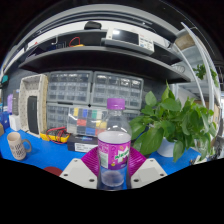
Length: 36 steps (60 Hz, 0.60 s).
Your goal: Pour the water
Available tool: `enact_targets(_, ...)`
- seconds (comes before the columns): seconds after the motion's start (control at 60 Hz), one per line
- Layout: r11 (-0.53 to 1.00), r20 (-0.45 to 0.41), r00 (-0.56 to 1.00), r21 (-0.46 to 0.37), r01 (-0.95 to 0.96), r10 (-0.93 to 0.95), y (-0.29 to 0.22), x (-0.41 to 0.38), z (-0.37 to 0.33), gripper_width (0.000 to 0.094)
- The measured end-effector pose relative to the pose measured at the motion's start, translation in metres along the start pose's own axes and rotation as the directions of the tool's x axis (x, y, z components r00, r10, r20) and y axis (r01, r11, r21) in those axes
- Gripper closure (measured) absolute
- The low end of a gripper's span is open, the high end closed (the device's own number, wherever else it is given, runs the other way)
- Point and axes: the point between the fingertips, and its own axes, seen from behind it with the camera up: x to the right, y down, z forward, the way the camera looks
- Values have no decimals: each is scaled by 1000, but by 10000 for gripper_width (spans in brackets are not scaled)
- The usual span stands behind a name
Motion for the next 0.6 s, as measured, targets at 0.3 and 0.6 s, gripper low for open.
enact_targets(0.3, 974, 6, 975, -24, 224, -224, -7, -22, 1, 604)
enact_targets(0.6, 640, 25, 641, 96, 763, -767, -53, -122, -10, 602)
